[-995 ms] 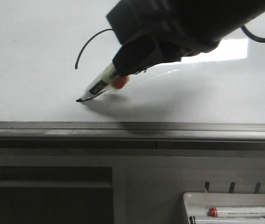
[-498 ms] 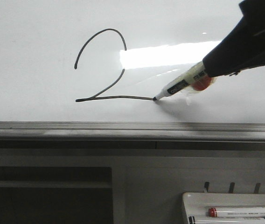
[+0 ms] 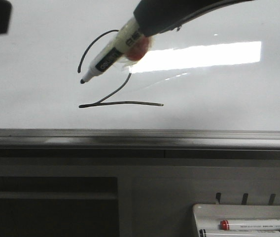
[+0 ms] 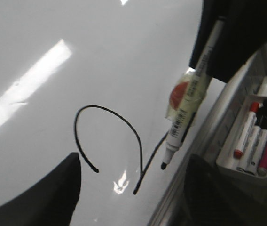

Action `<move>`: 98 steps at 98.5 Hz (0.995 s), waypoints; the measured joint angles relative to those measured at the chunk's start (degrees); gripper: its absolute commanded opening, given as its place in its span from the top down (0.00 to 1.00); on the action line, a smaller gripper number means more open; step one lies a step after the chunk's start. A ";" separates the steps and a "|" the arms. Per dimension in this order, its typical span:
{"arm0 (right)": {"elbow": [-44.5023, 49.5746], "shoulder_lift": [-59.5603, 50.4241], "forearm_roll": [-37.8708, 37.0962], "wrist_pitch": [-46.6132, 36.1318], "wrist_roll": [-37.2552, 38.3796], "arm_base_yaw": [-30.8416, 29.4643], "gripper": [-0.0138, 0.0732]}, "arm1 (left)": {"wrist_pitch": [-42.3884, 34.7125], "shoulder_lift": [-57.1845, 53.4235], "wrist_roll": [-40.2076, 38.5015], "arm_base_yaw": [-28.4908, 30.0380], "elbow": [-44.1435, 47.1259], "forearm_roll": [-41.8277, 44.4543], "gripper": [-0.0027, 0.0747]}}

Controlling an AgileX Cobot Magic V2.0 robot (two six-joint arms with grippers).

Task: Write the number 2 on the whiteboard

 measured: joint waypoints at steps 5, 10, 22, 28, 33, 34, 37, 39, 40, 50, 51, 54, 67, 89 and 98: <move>-0.78 0.86 -0.25 0.38 0.00 0.76 0.91 | -0.92 3.24 0.00 -0.13 0.00 1.14 0.43; -1.30 1.34 -0.29 0.49 0.00 1.74 0.91 | -2.02 6.04 0.00 -0.13 0.00 2.17 0.44; -1.58 1.81 -0.38 0.53 -0.05 4.06 0.91 | -6.14 11.44 0.00 -0.13 0.00 3.08 0.45; -1.67 1.81 -0.38 0.53 -0.05 4.82 0.91 | -7.83 13.01 0.00 -0.13 0.00 3.19 0.46; -1.67 1.81 -0.38 0.53 -0.14 5.21 0.91 | -8.36 13.87 0.00 -0.13 0.00 3.26 0.50; -1.67 1.81 -0.38 0.53 -0.14 5.31 0.91 | -8.36 13.94 0.00 -0.13 0.00 3.26 0.51; -1.67 1.81 -0.38 0.53 -0.14 5.33 0.91 | -8.45 14.06 0.00 -0.13 0.00 3.26 0.55; -1.67 1.81 -0.38 0.53 -0.14 5.43 0.91 | -8.60 14.06 0.00 -0.13 0.00 3.26 0.57; -1.67 1.81 -0.38 0.53 -0.14 5.43 0.91 | -8.59 14.10 0.00 -0.13 0.00 3.26 0.58; -1.67 1.93 -0.38 0.53 -0.18 5.43 0.91 | -8.84 14.19 0.00 -0.13 0.00 3.43 0.82; -1.67 1.93 -0.38 0.53 -0.18 5.43 0.91 | -8.84 14.19 0.00 -0.13 0.00 3.41 0.84; -1.67 1.93 -0.38 0.25 -0.18 5.43 0.91 | -8.84 14.19 0.00 -0.13 0.00 3.71 0.91; -1.70 1.93 -0.38 -0.37 -0.27 5.43 0.90 | -9.07 14.19 0.55 -0.13 0.00 5.84 0.99; -1.80 1.93 0.07 -0.60 -0.27 5.83 0.07 | -9.16 14.19 0.43 -0.13 0.00 3.27 0.99; -1.80 1.93 0.21 -3.31 -0.27 5.91 0.12 | -9.16 14.19 0.39 0.14 0.00 -4.28 0.99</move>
